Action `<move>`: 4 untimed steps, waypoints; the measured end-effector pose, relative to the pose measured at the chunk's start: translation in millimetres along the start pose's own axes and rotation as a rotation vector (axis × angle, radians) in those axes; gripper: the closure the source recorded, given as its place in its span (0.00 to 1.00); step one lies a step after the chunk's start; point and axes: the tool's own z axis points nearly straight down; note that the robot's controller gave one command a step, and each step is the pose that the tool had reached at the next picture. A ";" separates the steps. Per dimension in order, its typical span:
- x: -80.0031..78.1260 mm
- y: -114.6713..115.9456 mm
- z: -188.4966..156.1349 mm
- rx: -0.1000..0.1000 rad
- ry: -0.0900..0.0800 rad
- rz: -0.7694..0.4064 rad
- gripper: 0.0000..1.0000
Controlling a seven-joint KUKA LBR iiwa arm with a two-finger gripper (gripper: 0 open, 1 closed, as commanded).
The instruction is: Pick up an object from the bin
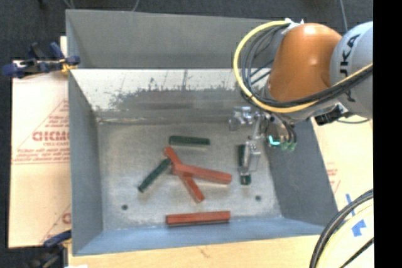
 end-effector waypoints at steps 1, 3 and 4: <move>-74.3 63.1 126.9 -0.003 -0.004 0.039 0.00; -85.0 84.7 88.3 -0.004 -0.010 0.337 0.00; -88.6 79.8 123.4 -0.001 0.004 0.495 0.00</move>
Offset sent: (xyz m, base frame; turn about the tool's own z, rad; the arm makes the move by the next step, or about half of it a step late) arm 0.0738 0.0609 -0.1234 0.0442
